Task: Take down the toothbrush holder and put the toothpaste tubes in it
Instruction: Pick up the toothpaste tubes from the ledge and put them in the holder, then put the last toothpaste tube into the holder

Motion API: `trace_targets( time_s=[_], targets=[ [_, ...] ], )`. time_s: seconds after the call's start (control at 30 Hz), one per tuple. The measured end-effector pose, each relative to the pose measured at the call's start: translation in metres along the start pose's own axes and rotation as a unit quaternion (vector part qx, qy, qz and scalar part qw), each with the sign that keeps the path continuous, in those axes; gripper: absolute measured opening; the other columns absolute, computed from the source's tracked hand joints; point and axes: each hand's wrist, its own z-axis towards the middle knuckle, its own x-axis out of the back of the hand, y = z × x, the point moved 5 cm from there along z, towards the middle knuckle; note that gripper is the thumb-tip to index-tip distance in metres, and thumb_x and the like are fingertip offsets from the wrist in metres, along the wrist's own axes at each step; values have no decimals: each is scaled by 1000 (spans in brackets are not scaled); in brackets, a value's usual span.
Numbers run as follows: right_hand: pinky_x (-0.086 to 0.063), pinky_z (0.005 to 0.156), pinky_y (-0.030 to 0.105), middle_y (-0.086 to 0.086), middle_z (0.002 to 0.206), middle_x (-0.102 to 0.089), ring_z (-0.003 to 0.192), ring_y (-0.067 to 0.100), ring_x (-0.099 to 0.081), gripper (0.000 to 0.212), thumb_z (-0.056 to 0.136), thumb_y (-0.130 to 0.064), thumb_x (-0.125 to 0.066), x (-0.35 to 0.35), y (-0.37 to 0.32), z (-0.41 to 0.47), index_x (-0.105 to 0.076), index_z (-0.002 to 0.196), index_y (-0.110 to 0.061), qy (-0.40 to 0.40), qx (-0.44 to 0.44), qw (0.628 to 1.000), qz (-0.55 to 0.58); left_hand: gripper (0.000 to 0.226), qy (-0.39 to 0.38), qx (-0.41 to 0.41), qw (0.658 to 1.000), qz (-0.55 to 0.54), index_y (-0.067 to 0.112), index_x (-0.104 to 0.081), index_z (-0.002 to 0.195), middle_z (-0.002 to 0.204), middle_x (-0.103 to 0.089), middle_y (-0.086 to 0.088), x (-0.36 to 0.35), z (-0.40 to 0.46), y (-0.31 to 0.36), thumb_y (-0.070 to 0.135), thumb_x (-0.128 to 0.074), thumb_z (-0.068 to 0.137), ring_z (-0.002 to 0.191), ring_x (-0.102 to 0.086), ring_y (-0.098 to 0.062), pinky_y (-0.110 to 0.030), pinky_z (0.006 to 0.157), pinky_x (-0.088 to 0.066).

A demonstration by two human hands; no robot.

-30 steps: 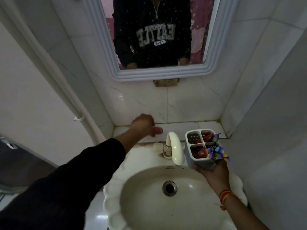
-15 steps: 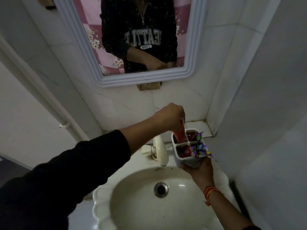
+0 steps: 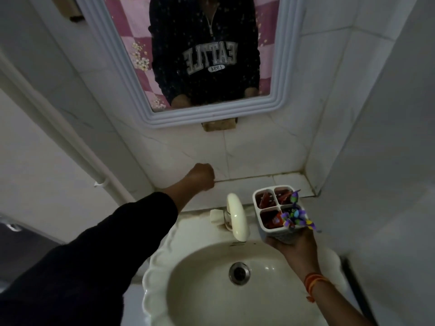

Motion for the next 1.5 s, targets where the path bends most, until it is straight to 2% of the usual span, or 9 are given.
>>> trace_targets(
  time_s=[0.33,0.47,0.6,0.7,0.93,1.1,1.23,1.4,1.5],
  targets=[
    [-55,97,55,-21,114,-74,116,21,-68,80,38,-55,-97,-4,-8,0,-65,111,-56,-21,48,998,35,55,10,15,997,77,42,-37,150,130,-56,-13,-81,45,-75,27,-32,97,116,-55,-36,-40,97,-47],
    [-60,84,37,1,87,-67,84,19,-68,71,37,-77,-83,-5,-13,-6,-57,89,-39,-28,17,999,-18,48,6,20,999,-30,23,-55,138,122,-59,-16,-53,21,-55,30,-54,91,106,-64,-34,-36,83,-52],
    [-57,89,38,-20,100,-77,98,-4,-71,70,47,-14,-101,-5,-18,-2,-67,104,-36,-18,34,999,17,55,5,-1,988,-155,9,-76,101,99,-74,-7,-1,-7,-17,42,-93,61,85,-70,-18,-26,74,-57],
    [-60,83,23,-17,96,-77,97,-6,-70,65,53,-9,-99,-4,-18,-3,-72,101,-41,-21,27,999,31,54,72,-69,979,-178,13,-77,98,99,-73,3,38,-28,21,43,-95,57,83,-69,-11,-21,75,-55],
    [-56,82,62,5,106,-73,97,28,-68,99,31,-53,-100,5,-10,-8,-65,115,-14,-35,1,998,-53,35,61,-201,974,-84,19,-75,97,99,-70,3,67,-68,109,26,-91,66,84,-68,-11,-26,74,-60],
    [-63,67,48,24,130,-60,95,24,-75,67,73,13,-78,3,-6,-4,-52,133,0,-23,-13,998,62,25,16,-213,977,-30,14,-77,105,102,-75,-5,24,-60,132,16,-80,80,81,-69,-15,-22,67,-53],
    [-55,82,34,8,98,-65,88,20,-64,62,66,-26,-95,3,-2,-8,-62,115,-6,-2,-37,996,-75,29,-54,-157,979,-120,7,-78,101,87,-79,-8,17,-53,124,33,-68,92,74,-75,-20,-26,72,-61],
    [-61,89,51,-1,122,-70,113,17,-68,98,42,-29,-105,0,18,5,-60,130,-21,-17,-51,998,13,49,-61,-67,972,-219,2,-76,102,98,-79,-12,14,-38,109,46,-56,97,85,-77,-25,-31,77,-62],
    [-60,87,23,-10,119,-70,109,-9,-65,101,40,-24,-105,1,17,6,-58,130,-24,-8,-35,999,19,45,-96,-47,980,-169,1,-73,102,98,-78,-12,-2,-38,111,40,-53,100,87,-77,-26,-33,82,-62]
  ],
)
